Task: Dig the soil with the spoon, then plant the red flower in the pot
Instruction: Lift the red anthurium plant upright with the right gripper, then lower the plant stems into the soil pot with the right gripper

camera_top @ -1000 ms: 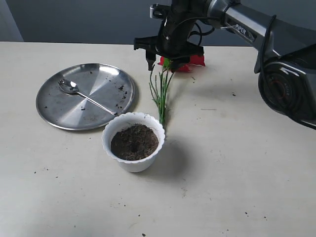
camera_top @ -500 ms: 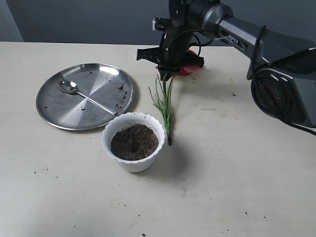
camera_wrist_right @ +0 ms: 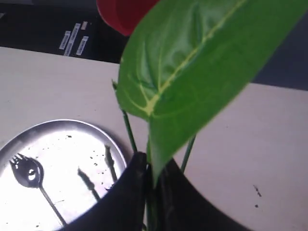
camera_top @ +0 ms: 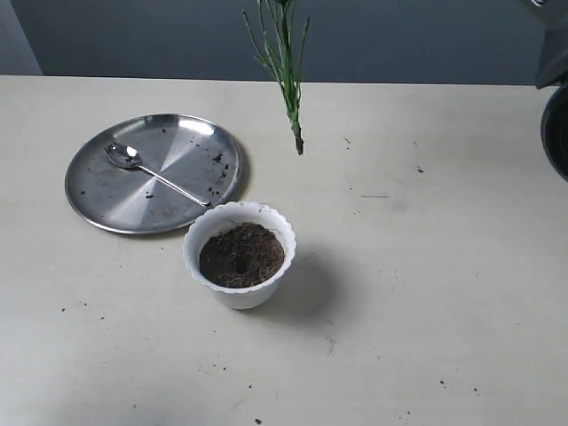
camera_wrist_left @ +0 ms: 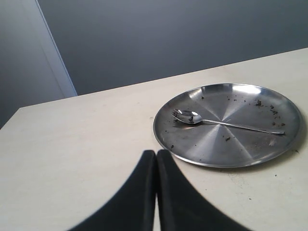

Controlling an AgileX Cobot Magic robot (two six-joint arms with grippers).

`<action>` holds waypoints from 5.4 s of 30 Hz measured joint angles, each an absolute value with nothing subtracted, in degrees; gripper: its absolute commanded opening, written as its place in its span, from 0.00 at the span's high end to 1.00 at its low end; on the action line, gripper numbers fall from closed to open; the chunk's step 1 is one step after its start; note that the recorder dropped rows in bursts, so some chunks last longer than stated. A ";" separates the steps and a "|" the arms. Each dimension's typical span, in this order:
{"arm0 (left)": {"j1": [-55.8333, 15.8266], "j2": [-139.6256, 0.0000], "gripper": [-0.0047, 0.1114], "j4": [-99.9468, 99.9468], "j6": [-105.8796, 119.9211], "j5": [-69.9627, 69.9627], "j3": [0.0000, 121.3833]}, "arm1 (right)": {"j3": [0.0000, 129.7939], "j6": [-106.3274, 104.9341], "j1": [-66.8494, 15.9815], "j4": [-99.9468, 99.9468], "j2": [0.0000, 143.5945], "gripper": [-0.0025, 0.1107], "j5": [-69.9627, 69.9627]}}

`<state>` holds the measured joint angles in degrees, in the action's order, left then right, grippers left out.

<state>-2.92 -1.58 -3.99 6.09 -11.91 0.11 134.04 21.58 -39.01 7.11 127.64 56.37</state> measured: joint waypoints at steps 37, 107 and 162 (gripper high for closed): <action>-2.92 -1.58 0.96 -3.99 6.09 -11.91 0.11 | 81.22 21.43 -51.03 11.59 99.80 0.97 4.61; -2.92 -1.58 0.96 -3.99 6.09 -11.91 0.11 | 31.88 19.25 -51.03 10.81 93.55 0.98 -50.79; -2.92 -1.58 0.96 -3.99 6.09 -11.91 0.11 | 29.25 18.18 -51.15 7.01 93.02 0.98 -46.92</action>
